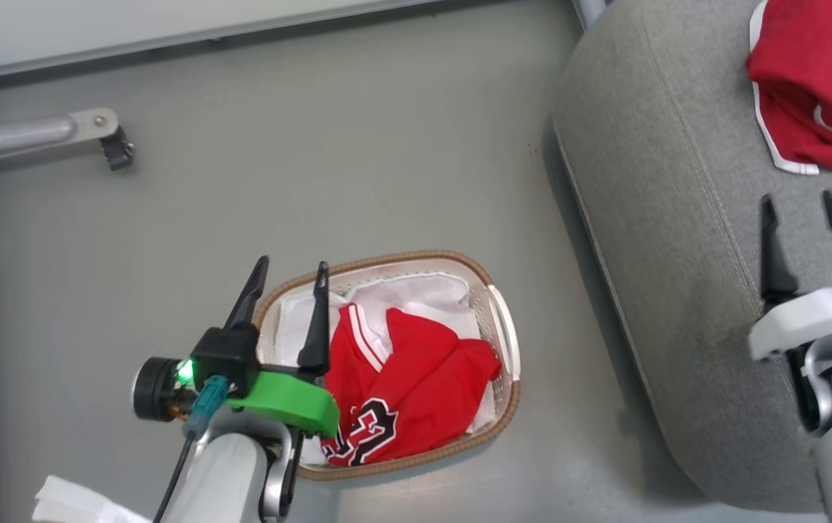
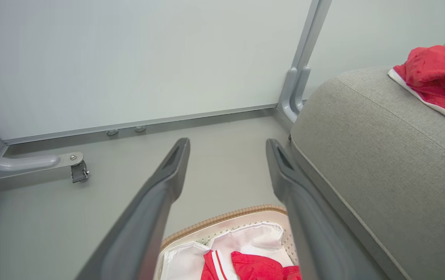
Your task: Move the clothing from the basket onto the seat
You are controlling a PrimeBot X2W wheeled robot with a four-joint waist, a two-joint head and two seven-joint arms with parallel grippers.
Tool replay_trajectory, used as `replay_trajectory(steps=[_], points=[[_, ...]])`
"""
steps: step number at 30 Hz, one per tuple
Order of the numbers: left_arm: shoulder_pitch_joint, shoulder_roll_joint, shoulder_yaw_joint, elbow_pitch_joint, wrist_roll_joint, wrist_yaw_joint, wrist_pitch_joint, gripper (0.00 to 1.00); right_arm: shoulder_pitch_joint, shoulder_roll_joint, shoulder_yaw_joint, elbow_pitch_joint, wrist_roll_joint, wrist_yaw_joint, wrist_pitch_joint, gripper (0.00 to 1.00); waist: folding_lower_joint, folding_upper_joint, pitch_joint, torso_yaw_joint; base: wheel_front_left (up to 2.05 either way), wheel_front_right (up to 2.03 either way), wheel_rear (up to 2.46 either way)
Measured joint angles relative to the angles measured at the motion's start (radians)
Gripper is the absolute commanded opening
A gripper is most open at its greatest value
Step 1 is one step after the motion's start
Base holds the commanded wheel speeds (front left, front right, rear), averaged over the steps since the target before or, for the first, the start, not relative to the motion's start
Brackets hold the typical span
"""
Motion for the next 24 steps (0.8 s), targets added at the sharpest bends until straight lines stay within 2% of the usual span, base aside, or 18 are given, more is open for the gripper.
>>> replay_trajectory(steps=[10, 24], points=[[0.127, 0.001, 0.138, -0.005, -0.009, 0.007, 0.000, 1.00, 0.141, 0.062, 0.115, -0.077, 0.040, 0.000, 0.000, 1.00, 0.0000, 0.0000, -0.117, 0.077, 0.00, 0.00, 0.00], [0.259, 0.001, 0.267, -0.041, -0.002, -0.002, 0.000, 1.00, 0.264, 0.078, 0.178, -0.095, 0.062, 0.000, 0.000, 1.00, -0.0001, 0.0000, -0.239, 0.168, 0.00, 0.00, 0.00]])
